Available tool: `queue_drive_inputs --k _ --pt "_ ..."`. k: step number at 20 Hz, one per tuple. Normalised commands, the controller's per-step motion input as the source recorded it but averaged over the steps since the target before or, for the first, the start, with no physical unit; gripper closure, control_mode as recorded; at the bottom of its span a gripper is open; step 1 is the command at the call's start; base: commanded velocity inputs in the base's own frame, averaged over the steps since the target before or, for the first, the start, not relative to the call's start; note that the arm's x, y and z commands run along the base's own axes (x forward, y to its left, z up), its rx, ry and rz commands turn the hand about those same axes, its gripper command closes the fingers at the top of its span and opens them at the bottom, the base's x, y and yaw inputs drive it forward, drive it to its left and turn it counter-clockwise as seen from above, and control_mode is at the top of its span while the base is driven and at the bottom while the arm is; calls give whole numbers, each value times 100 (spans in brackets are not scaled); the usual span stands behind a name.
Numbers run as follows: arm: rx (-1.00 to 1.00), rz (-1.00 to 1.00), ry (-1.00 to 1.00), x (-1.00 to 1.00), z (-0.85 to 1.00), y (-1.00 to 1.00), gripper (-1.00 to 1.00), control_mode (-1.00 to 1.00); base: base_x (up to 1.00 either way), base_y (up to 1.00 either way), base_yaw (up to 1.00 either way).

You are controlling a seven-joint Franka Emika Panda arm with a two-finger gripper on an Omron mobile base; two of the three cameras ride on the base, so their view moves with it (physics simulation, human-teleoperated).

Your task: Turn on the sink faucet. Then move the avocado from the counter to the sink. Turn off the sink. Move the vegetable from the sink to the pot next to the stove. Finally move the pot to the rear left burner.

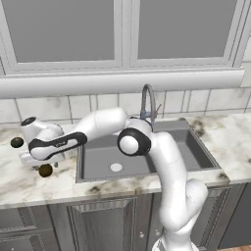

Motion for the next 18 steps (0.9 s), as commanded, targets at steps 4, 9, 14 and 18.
queue_drive_inputs --k 4,9,14,18 --pt "5 0 -1 0 -26 0 -100 -100 0 0 0" --pt "10 0 -8 -6 -36 -13 -100 -100 0 0 0" --pt "7 0 -11 -3 -52 -3 100 -100 0 0 0" --pt "0 0 0 0 -11 0 100 -100 0 0 0"
